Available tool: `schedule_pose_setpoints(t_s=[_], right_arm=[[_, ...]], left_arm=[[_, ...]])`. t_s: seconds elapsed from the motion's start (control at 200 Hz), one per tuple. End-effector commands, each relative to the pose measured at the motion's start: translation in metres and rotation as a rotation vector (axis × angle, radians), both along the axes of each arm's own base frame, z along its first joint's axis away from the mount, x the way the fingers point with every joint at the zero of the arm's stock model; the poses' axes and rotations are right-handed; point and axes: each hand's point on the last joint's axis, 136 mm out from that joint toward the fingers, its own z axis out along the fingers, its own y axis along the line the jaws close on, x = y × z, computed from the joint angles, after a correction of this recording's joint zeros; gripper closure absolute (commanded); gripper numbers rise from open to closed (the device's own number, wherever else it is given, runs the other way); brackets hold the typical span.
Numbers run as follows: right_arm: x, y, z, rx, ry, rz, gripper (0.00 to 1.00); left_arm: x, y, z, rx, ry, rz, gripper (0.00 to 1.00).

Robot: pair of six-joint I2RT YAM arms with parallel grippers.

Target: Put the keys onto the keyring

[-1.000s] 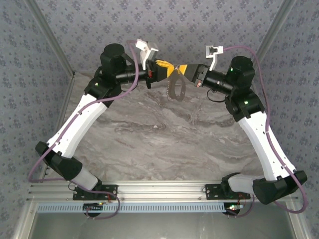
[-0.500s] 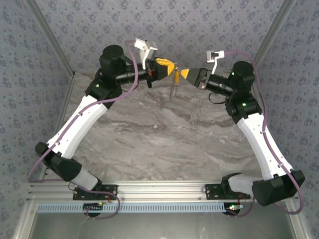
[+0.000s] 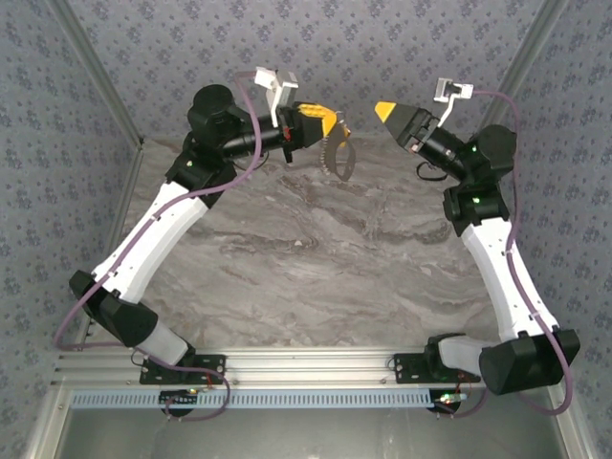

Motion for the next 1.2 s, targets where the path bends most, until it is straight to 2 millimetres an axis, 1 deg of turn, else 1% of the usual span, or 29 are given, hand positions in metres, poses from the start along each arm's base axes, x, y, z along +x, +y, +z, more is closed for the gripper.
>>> schedule_pose_setpoints(t_s=[0.0,0.225,0.51,0.714,0.999,1.194], right_arm=[[-0.009,0.005,0.032,0.065,-0.11,0.021,0.51],[-0.009,0.02,0.034,0.074,-0.127,0.065,0.49],[-0.012,0.038,0.026,0.063,-0.108,0.127,0.5],[-0.012,0.046,0.031,0.064,-0.117,0.149,0.51],[-0.012,0.053,0.032,0.057,-0.115,0.175,0.64],[-0.013,0.056,0.029,0.05,-0.11,0.19,0.8]], left_arm=[[-0.004,0.004,0.028,-0.084,-0.036,-0.038,1.0],[0.002,0.003,0.034,-0.139,0.009,-0.06,1.0],[0.009,0.005,0.038,-0.183,0.039,-0.067,1.0],[0.009,0.006,0.038,-0.185,0.047,-0.068,1.0],[0.01,0.007,0.037,-0.191,0.055,-0.061,1.0],[0.012,0.008,0.038,-0.194,0.051,-0.057,1.0]])
